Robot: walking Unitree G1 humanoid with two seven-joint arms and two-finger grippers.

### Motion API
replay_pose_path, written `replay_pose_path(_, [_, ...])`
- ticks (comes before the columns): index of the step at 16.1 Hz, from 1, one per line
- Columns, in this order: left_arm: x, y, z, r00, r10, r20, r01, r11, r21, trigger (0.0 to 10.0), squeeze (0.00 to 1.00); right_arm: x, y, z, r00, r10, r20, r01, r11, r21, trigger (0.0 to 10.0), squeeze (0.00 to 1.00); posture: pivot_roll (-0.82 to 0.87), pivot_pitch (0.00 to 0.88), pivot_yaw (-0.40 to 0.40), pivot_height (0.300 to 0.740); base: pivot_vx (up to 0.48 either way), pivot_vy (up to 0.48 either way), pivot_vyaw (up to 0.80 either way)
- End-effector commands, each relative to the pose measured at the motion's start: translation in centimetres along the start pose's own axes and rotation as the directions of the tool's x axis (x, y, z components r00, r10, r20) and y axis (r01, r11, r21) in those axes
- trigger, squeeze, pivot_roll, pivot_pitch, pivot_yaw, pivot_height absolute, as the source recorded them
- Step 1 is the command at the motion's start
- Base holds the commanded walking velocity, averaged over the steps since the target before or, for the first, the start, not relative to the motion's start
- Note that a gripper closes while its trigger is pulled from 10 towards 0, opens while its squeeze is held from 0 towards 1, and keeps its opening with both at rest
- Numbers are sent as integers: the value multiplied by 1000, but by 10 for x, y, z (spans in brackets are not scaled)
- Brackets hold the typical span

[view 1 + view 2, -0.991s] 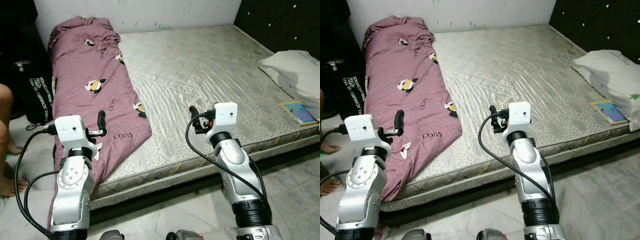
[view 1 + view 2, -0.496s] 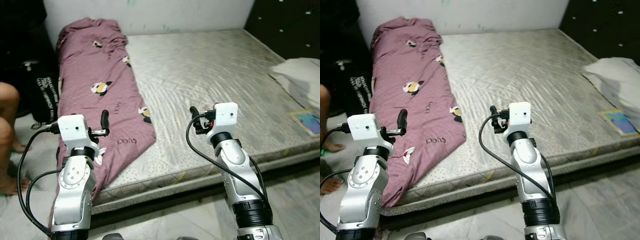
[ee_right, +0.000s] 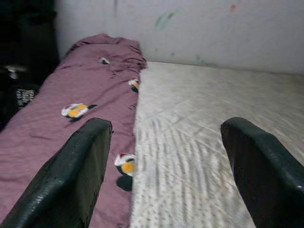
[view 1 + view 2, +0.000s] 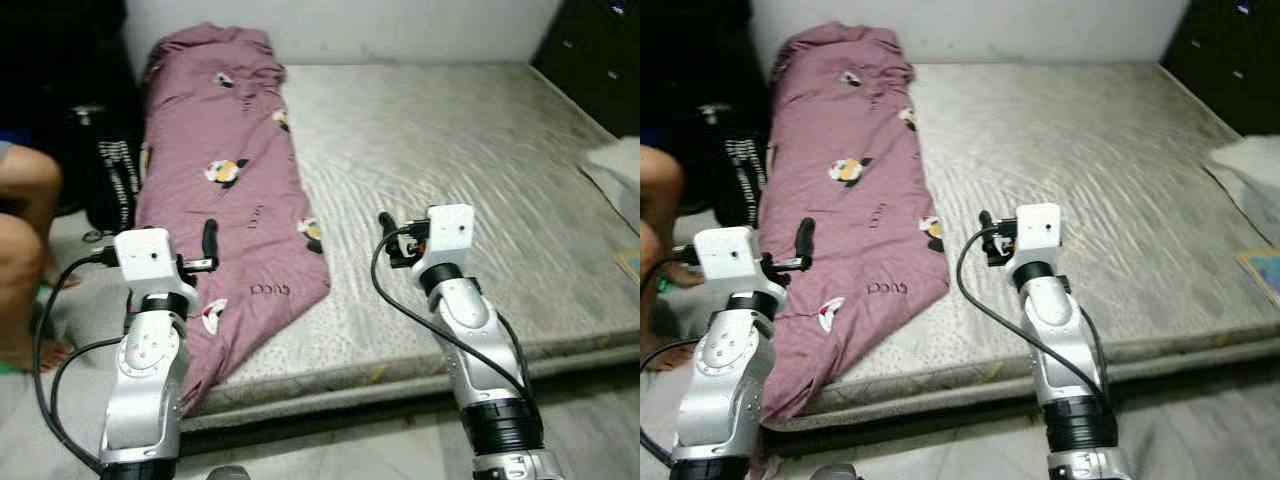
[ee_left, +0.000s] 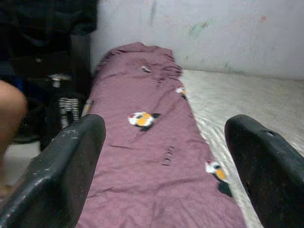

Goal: Clean up the room

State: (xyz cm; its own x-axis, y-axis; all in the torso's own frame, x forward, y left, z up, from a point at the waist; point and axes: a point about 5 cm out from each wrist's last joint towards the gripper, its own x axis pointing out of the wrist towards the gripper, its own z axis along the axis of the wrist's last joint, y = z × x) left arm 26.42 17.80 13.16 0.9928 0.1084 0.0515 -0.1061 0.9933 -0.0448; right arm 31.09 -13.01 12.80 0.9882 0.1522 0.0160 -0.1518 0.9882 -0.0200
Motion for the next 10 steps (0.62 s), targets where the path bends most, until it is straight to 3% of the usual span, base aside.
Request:
replay_pose_path(1, [-1,-3,2,1000,-12,6,12,1000,-6,10000,0,0,-4,-1,1000,-12,-6,12,1000,-9,10000,0,41,37,-35,740,300,0,0])
replay_pose_path(8, [-1,-5,2,999,-33,1,33,999,-14,10000,0,0,-5,-2,1000,-15,-9,15,1000,-11,10000,0,43,36,-35,740,327,0,0])
replay_pose_path(10, [-1,-3,3,1000,2,25,-3,1000,5,10000,0,0,-5,-2,1000,-14,-12,14,1000,-13,10000,0,45,33,-36,740,154,0,0])
